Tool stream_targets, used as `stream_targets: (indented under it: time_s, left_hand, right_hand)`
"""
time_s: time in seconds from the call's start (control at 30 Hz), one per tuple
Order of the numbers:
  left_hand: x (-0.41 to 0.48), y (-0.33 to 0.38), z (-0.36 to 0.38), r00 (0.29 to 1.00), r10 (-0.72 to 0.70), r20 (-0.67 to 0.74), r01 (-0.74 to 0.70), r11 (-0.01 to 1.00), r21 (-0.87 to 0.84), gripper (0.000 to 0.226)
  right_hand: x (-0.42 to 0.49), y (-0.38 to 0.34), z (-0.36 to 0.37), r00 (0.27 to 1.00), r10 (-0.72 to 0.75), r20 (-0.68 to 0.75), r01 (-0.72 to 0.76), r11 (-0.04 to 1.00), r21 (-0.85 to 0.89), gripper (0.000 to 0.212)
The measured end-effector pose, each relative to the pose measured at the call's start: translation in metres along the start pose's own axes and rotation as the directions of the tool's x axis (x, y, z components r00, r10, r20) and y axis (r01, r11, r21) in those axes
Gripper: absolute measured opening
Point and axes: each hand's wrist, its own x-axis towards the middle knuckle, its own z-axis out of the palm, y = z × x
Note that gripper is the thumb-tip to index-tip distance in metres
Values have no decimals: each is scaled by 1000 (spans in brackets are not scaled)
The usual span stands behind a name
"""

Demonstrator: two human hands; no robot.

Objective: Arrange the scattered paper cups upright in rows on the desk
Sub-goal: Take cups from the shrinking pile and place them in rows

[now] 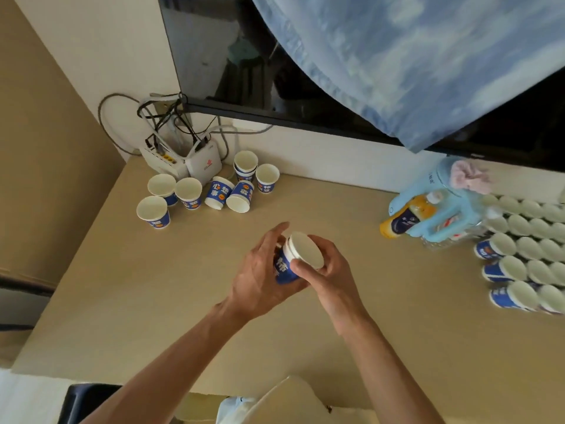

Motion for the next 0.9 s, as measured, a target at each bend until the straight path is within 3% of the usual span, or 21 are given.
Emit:
stream_targets:
  time_s: [0.13,0.27,0.47,0.73,0.9]
  left_hand:
    - [-4,18,26,996,-85,30,86,996,-11,63]
    - [-10,40,51,995,-87,49,86,996,13,58]
    - [-33,76,90,993,-95,75,99,993,-57,41]
    - [-83,154,181,991,-60,118,84,974,-212,43]
    - [-105,203,268,989,-39,141,66,979,-193,53]
  right_hand:
    - [-15,-2,-25,998,-31,-56,34,997,62,49]
    - [-29,0,-59,988,-64,-142,90,979,184,56]
    - [-64,-8,-139,934,-136,-331,256,899,355,87]
    - [-136,32,-262,881,-67,-469,300,844,444,95]
    - [-191,66,-348,808,-65,-586,318,885,340,74]
